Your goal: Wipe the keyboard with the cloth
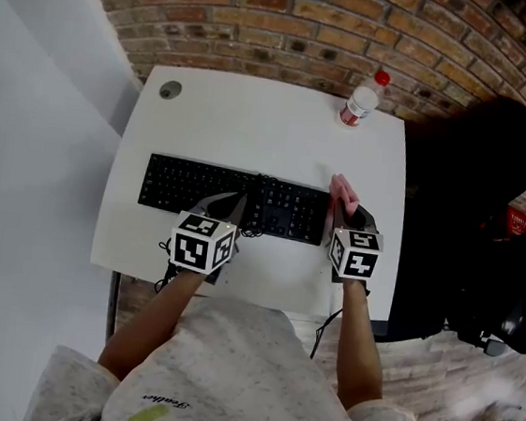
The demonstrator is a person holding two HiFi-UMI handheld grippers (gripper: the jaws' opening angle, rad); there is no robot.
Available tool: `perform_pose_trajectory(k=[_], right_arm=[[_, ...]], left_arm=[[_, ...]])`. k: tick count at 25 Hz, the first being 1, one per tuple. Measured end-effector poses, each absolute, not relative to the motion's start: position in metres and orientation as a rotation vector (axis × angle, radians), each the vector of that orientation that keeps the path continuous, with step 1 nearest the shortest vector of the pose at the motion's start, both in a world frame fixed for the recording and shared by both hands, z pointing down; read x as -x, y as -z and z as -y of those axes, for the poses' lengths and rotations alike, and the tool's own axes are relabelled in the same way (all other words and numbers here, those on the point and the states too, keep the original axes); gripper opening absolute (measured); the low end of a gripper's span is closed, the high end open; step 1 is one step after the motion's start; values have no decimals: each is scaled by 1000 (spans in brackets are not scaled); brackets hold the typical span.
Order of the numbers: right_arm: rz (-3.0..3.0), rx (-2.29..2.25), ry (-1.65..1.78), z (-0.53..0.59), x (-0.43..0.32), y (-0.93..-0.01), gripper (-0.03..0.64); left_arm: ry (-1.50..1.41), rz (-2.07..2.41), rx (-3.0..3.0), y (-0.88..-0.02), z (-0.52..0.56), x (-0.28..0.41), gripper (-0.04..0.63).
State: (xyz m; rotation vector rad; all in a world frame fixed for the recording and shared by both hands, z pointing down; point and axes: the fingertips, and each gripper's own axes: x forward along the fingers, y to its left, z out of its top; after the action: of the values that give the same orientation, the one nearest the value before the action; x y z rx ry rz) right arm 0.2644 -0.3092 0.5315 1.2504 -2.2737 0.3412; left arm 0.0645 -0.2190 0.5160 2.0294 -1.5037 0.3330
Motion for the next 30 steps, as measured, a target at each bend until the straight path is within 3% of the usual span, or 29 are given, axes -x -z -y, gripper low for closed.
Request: perform_pose_trajectory(k=[16,30], right_arm=[[2235,-712,164,322,-236,-523,25],[2252,-503,118,308,-176,-531,25]], left_arm=[[-244,1634,-1904,-520,206,-33,-3],[-173,1689,-1825,-523,189,16,-3]])
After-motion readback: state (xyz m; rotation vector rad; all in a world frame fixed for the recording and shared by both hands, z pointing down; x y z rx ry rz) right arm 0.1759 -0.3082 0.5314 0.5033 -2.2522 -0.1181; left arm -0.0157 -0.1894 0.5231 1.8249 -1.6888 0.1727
